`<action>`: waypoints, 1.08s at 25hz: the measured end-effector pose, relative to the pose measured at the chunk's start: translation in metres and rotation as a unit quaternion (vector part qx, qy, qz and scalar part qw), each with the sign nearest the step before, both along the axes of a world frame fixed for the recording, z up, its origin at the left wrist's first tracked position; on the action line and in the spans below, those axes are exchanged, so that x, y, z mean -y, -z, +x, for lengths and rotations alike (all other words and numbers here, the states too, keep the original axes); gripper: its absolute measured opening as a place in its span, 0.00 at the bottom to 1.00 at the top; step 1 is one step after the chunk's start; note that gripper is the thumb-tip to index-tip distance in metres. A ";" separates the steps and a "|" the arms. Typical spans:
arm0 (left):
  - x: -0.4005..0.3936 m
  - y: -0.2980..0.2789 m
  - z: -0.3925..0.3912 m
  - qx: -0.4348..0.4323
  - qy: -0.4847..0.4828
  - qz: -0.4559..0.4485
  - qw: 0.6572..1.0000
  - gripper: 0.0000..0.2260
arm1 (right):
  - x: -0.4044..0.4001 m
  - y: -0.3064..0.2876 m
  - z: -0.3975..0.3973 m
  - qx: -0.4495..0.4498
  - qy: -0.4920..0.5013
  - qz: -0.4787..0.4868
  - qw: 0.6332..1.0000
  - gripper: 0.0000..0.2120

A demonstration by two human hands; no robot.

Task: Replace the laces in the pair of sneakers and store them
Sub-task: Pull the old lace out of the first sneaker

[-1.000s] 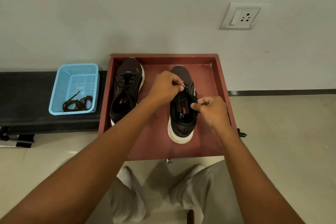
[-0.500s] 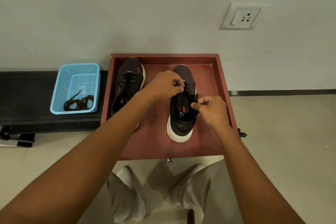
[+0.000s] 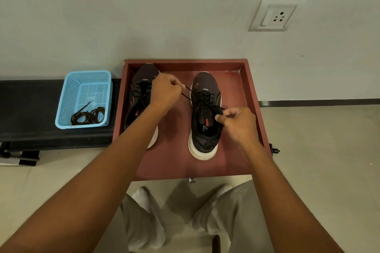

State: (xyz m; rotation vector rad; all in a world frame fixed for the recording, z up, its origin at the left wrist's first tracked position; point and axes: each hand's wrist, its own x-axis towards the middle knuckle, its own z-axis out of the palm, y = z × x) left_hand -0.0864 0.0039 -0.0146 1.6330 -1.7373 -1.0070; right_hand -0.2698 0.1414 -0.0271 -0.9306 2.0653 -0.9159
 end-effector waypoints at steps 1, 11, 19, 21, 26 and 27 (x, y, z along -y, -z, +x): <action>-0.001 0.004 0.003 0.011 0.002 0.015 1.000 0.07 | 0.000 0.000 0.000 0.001 0.000 0.002 1.000 0.03; -0.014 -0.007 -0.038 0.225 0.309 -0.125 0.916 0.14 | -0.001 -0.004 0.001 0.000 -0.006 -0.007 1.000 0.04; -0.016 -0.002 -0.048 0.223 0.368 -0.208 0.878 0.24 | -0.002 -0.002 0.001 0.002 -0.008 -0.010 1.000 0.06; -0.014 0.000 -0.052 0.232 0.394 -0.209 0.865 0.19 | -0.001 -0.001 0.001 0.000 -0.010 -0.011 1.000 0.07; -0.010 -0.003 -0.056 0.224 0.359 -0.227 0.877 0.07 | -0.001 0.001 0.000 0.005 -0.006 -0.013 1.000 0.04; -0.007 -0.003 -0.055 0.215 0.335 -0.218 0.891 0.07 | -0.001 0.001 -0.001 0.007 -0.006 -0.013 1.000 0.03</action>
